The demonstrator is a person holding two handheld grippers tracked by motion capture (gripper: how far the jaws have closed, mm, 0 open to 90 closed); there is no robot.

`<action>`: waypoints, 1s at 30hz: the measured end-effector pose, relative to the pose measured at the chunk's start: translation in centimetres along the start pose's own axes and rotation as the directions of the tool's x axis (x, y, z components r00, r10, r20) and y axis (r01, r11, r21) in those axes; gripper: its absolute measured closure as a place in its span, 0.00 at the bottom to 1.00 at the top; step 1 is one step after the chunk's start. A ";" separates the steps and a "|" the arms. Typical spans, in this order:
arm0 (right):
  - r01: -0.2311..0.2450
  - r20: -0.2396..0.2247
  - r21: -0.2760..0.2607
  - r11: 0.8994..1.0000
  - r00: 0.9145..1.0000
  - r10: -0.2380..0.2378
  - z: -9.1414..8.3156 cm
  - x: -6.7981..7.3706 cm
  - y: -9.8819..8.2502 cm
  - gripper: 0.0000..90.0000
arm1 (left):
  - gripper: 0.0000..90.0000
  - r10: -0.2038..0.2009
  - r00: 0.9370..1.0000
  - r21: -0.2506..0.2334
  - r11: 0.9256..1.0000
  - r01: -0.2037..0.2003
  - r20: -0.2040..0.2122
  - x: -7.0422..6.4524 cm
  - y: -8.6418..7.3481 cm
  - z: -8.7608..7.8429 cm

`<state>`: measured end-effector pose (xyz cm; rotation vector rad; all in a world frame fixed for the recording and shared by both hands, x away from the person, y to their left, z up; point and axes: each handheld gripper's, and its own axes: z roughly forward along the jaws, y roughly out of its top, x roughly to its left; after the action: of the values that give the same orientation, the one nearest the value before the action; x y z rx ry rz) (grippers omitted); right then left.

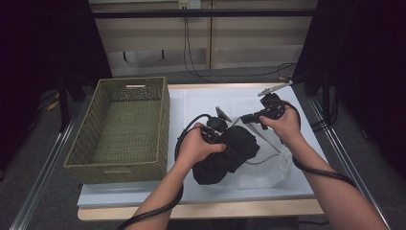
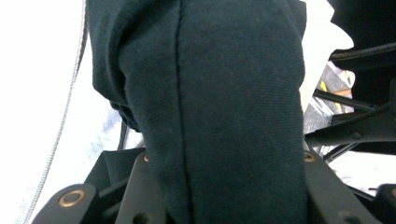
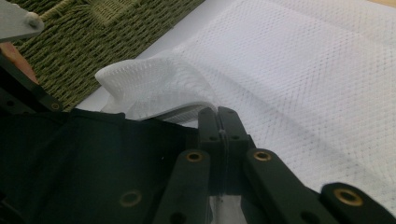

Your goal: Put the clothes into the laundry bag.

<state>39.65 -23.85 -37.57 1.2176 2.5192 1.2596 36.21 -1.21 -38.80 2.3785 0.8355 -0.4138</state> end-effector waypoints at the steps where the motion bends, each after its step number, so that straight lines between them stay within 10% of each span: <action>1: -0.001 -0.001 -0.001 1.000 1.000 0.001 0.0 0.0 0.0 1.00 | 0.72 -0.003 1.000 0.007 1.000 0.003 -0.003 0.0 0.0 0.0; 30: 0.024 -0.001 -0.023 0.999 1.000 -0.024 -1.4 0.8 1.0 1.00 | 0.72 -0.005 1.000 -0.036 0.999 0.004 -0.021 -0.8 0.4 2.3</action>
<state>39.20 -23.88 -35.70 1.1791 2.5049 1.2817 35.67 -3.30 -40.09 2.3525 0.8511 -0.3731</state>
